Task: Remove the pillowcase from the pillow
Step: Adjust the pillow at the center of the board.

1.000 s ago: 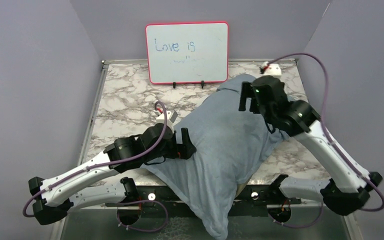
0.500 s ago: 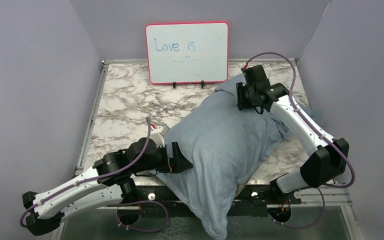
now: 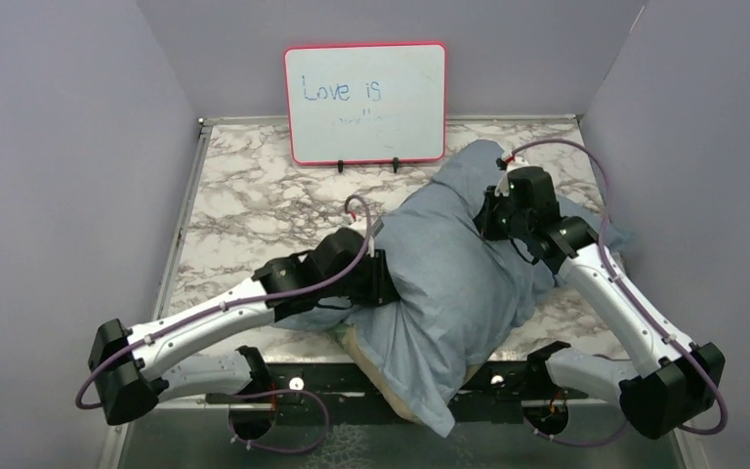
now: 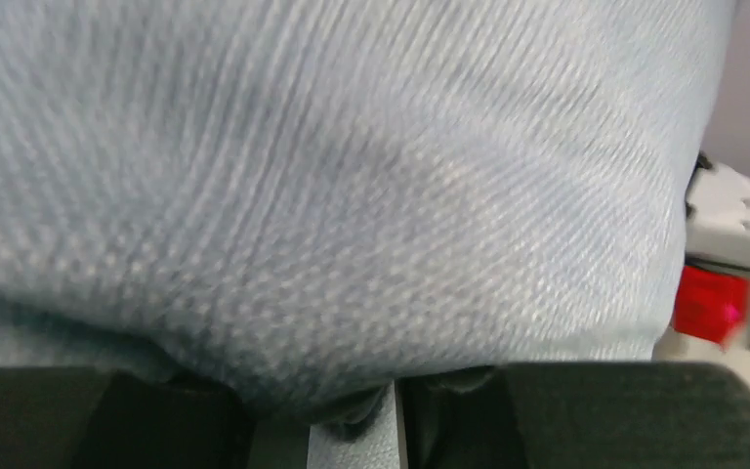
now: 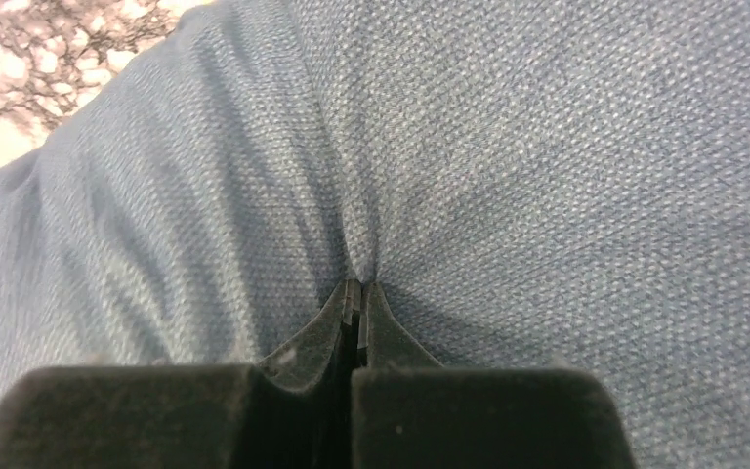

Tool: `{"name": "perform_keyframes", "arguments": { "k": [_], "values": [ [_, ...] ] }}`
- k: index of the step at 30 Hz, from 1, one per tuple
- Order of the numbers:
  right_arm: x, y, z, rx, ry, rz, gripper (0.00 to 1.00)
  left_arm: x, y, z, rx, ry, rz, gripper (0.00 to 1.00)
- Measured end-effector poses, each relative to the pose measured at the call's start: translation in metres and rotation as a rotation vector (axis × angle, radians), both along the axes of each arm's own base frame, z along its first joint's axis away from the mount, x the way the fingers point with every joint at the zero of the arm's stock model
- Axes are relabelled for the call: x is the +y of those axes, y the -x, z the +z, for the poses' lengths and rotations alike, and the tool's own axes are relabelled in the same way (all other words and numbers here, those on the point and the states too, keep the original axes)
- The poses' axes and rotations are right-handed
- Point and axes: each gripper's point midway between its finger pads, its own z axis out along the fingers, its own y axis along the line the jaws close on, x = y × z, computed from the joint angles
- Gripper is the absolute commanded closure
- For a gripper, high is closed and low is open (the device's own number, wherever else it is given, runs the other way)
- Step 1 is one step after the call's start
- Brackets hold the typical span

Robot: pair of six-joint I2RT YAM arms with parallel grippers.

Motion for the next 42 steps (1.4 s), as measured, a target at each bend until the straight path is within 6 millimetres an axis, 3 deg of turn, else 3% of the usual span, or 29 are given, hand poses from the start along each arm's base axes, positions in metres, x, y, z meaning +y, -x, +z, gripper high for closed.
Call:
{"name": "perform_keyframes", "arguments": {
  "k": [4,6,10,12,14,17,19,23,26,28,32,36,42],
  "values": [
    [0.001,0.008,-0.001,-0.004,-0.052,-0.014,0.99,-0.001,-0.051,0.032,-0.105,-0.164,0.002,1.00],
    [0.000,0.013,0.001,-0.008,-0.075,-0.018,0.99,0.010,-0.079,0.041,-0.155,-0.226,0.037,1.00],
    [0.009,0.037,0.008,0.011,-0.153,0.042,0.97,0.055,-0.138,0.061,-0.257,-0.318,0.166,1.00],
    [0.018,0.054,0.011,0.045,-0.201,0.099,0.88,0.081,-0.166,0.071,-0.297,-0.343,0.238,0.98],
    [0.025,0.064,0.014,0.068,-0.228,0.138,0.72,0.103,-0.184,0.077,-0.323,-0.370,0.287,0.82],
    [0.034,0.072,0.022,0.102,-0.258,0.187,0.52,0.120,-0.195,0.077,-0.332,-0.399,0.305,0.37],
    [0.037,0.071,0.035,0.109,-0.251,0.198,0.42,0.126,-0.198,0.079,-0.336,-0.400,0.310,0.19],
    [0.031,0.058,0.067,0.053,-0.205,0.176,0.32,0.134,-0.193,0.093,-0.359,-0.366,0.331,0.04],
    [0.019,0.043,0.091,-0.029,-0.141,0.123,0.23,0.140,-0.176,0.117,-0.399,-0.316,0.348,0.01],
    [-0.001,0.030,0.103,-0.091,-0.060,0.035,0.19,0.146,-0.157,0.136,-0.428,-0.267,0.362,0.01],
    [-0.022,0.017,0.098,-0.110,0.037,-0.057,0.11,0.153,-0.117,0.154,-0.447,-0.167,0.361,0.01],
    [-0.034,0.001,0.078,-0.069,0.141,-0.121,0.11,0.146,-0.079,0.137,-0.369,-0.079,0.292,0.01],
    [-0.009,-0.010,0.038,0.047,0.156,0.000,0.16,0.122,-0.025,0.073,-0.094,0.014,0.122,0.01]
  ]
}}
